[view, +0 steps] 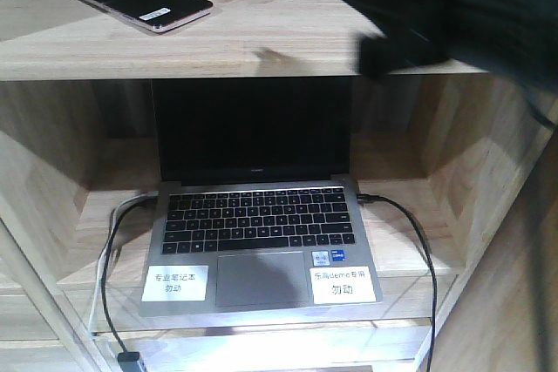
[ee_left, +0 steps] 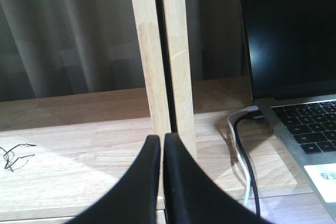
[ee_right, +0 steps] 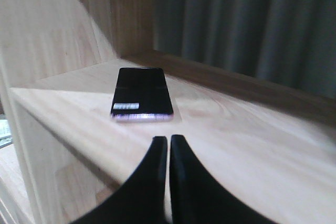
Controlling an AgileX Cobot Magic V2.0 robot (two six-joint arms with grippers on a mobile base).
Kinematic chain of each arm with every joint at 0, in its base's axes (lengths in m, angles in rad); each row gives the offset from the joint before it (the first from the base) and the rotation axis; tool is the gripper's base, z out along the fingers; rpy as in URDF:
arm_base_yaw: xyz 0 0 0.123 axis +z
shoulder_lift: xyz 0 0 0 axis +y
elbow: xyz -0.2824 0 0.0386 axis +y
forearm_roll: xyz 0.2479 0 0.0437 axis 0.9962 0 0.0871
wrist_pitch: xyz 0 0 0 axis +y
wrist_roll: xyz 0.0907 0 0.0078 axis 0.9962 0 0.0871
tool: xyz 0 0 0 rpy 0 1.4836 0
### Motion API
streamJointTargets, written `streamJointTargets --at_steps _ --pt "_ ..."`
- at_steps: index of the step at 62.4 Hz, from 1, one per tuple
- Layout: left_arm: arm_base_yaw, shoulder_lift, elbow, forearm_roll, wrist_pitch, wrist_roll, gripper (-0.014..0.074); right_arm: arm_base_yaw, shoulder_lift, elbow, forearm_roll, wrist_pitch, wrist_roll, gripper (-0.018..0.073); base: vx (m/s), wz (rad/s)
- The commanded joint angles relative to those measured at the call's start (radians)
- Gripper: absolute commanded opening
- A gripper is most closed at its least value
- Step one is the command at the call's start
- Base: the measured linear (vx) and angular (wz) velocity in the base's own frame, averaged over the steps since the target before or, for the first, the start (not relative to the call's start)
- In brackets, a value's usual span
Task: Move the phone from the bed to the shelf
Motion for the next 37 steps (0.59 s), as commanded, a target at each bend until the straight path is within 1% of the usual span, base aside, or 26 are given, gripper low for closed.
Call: streamJointTargets --at_steps 1,20,37 --pt "-0.004 -0.013 -0.021 -0.009 -0.072 -0.006 0.0001 -0.005 -0.114 0.058 0.021 -0.068 -0.009 -0.0009 0.00 0.00" --pt "-0.004 -0.013 -0.021 -0.009 -0.072 -0.006 0.0001 -0.005 -0.461 0.353 0.025 -0.072 -0.006 -0.0009 0.00 0.00" --pt "-0.004 -0.013 -0.021 -0.009 -0.072 -0.006 0.0001 -0.005 -0.725 0.587 0.036 -0.071 0.001 -0.0009 0.00 0.00"
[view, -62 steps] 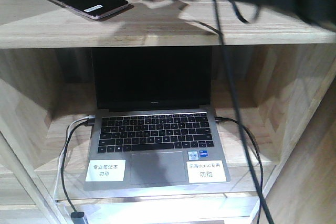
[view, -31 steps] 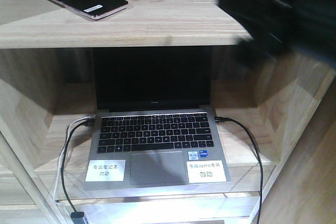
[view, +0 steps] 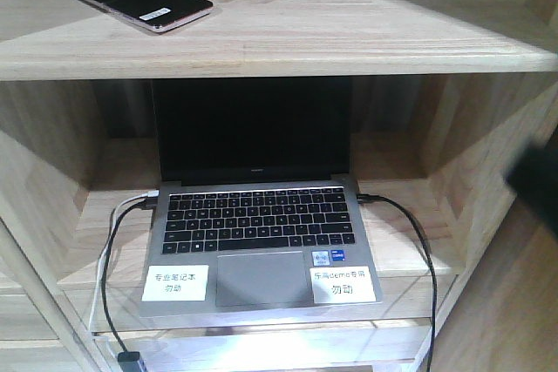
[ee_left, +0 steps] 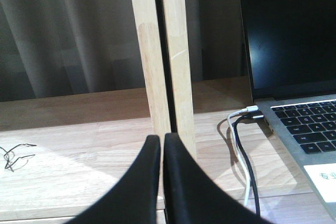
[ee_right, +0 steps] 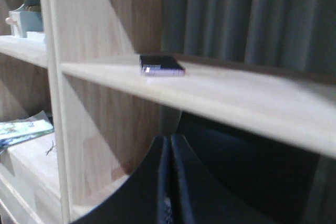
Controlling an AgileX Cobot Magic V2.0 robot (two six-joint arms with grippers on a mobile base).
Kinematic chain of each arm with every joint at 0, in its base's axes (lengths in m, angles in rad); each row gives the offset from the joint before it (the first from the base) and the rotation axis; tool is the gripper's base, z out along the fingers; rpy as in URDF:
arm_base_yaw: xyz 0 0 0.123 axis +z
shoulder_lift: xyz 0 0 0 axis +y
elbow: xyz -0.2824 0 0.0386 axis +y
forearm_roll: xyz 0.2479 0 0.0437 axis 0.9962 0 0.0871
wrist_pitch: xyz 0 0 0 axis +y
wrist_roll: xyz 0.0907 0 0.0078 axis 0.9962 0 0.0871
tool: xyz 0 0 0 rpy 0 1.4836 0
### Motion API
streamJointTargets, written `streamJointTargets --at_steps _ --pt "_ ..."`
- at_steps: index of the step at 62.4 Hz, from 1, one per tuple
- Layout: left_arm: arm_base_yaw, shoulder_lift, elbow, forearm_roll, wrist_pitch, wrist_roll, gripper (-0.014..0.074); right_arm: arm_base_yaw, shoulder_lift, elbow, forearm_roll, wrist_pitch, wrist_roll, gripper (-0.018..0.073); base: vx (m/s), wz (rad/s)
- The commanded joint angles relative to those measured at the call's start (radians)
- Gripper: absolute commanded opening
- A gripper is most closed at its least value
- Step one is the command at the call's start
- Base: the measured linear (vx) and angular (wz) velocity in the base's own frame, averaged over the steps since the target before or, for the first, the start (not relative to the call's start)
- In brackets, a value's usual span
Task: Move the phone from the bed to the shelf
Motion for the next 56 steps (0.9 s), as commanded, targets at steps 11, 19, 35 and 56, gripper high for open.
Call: streamJointTargets --at_steps 11,19,35,56 --pt "-0.004 -0.013 -0.021 -0.009 -0.072 -0.006 0.0001 -0.005 -0.149 0.154 0.018 -0.046 -0.005 -0.0009 0.00 0.00" --pt "-0.004 -0.013 -0.021 -0.009 -0.072 -0.006 0.0001 -0.005 -0.161 0.185 0.017 -0.045 -0.005 -0.0009 0.00 0.00" --pt "-0.004 -0.013 -0.021 -0.009 -0.072 -0.006 0.0001 -0.005 -0.161 0.185 0.020 -0.045 -0.005 -0.0009 0.00 0.00" --pt "-0.004 -0.013 -0.021 -0.009 -0.072 -0.006 0.0001 -0.005 -0.161 0.185 0.020 -0.046 -0.006 -0.0009 0.00 0.00"
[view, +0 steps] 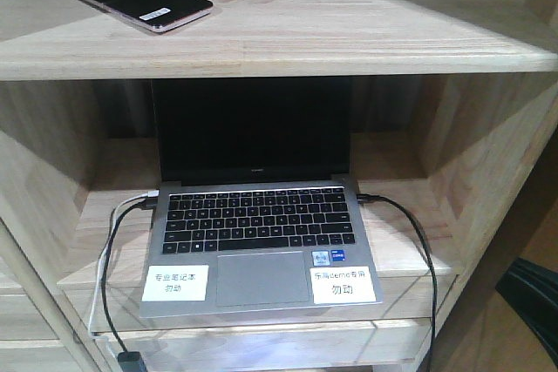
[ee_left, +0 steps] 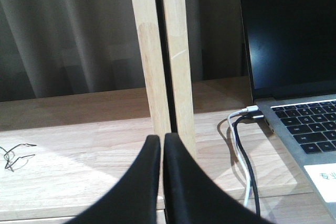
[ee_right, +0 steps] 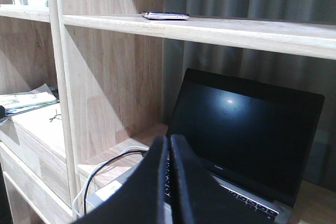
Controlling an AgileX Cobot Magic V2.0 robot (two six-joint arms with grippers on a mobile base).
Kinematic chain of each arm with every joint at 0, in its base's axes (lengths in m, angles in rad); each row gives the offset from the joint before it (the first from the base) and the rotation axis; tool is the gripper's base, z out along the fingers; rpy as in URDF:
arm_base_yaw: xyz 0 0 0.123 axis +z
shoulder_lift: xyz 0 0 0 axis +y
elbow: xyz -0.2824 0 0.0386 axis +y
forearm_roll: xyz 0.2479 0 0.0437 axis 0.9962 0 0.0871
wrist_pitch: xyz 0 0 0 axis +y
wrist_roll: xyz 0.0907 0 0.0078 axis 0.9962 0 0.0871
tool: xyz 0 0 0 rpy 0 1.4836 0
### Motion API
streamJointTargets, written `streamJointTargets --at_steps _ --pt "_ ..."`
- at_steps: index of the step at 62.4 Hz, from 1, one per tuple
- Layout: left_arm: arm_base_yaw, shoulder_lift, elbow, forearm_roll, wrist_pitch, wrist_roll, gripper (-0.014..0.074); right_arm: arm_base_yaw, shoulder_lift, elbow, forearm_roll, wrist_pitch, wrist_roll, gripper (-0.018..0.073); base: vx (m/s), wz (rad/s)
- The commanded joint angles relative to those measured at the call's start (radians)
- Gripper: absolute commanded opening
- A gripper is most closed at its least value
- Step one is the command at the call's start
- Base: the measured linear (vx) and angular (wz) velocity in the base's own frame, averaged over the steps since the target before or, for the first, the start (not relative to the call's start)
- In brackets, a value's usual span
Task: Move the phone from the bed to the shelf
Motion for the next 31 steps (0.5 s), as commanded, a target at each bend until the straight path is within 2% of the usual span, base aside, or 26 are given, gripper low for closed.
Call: streamJointTargets --at_steps 1,18,22,27,31 --pt "-0.004 -0.013 -0.021 -0.009 -0.072 -0.006 0.0001 -0.005 0.008 -0.028 0.020 -0.046 -0.006 -0.0009 0.00 0.00" --pt "-0.004 -0.013 -0.021 -0.009 -0.072 -0.006 0.0001 -0.005 0.008 -0.028 0.019 -0.047 0.001 -0.0009 0.00 0.00" --pt "-0.004 -0.013 -0.021 -0.009 -0.072 -0.006 0.0001 -0.005 0.008 -0.028 0.000 -0.047 0.029 -0.0009 0.00 0.00" --pt "-0.004 -0.013 -0.021 -0.009 -0.072 -0.006 0.0001 -0.005 0.008 -0.028 -0.090 -0.047 0.118 -0.0009 0.00 0.00" --pt "-0.004 -0.013 -0.021 -0.009 -0.072 -0.006 0.0001 -0.005 0.008 -0.028 -0.211 -0.047 0.248 -0.0009 0.00 0.00"
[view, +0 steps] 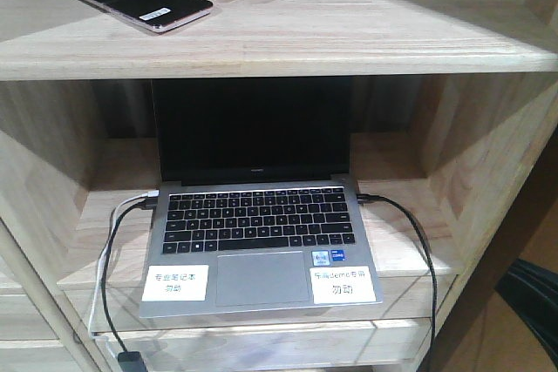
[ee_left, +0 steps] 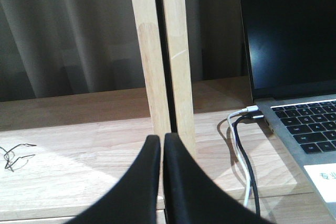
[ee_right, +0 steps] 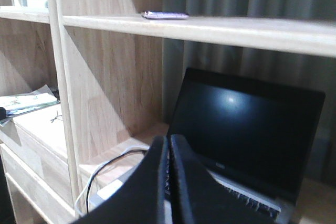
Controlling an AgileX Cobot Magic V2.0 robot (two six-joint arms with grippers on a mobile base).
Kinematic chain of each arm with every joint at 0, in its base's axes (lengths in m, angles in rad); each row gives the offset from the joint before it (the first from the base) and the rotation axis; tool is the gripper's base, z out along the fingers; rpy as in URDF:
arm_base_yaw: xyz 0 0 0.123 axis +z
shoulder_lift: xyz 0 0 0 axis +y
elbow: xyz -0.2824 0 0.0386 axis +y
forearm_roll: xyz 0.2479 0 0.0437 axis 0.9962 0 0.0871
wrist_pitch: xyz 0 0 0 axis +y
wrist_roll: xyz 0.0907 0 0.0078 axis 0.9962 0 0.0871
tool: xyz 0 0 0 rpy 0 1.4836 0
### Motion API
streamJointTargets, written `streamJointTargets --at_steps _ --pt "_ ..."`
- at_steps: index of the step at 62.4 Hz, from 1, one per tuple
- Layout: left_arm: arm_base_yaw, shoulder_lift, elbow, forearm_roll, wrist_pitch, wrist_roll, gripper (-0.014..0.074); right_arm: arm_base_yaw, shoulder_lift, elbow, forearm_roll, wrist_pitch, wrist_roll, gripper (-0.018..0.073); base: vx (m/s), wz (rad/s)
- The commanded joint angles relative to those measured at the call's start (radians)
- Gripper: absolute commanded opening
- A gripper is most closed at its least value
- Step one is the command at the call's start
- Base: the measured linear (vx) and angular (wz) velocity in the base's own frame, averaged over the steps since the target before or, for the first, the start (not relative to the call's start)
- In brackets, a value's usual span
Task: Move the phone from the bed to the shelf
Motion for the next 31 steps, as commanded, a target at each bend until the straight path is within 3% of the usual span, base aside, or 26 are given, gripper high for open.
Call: streamJointTargets --at_steps 1,21,25,31 --pt "-0.004 -0.013 -0.021 -0.009 -0.072 -0.006 0.0001 -0.005 0.008 -0.028 -0.148 -0.047 0.162 -0.0009 0.00 0.00" --pt "-0.004 -0.013 -0.021 -0.009 -0.072 -0.006 0.0001 -0.005 0.008 -0.028 -0.918 -0.047 0.980 -0.0009 0.00 0.00" --pt "-0.004 -0.013 -0.021 -0.009 -0.072 -0.006 0.0001 -0.005 0.008 -0.028 -1.022 -0.052 1.083 -0.0009 0.00 0.00" --pt "-0.004 -0.013 -0.021 -0.009 -0.072 -0.006 0.0001 -0.005 0.008 -0.028 -1.067 -0.053 1.115 -0.0009 0.00 0.00"
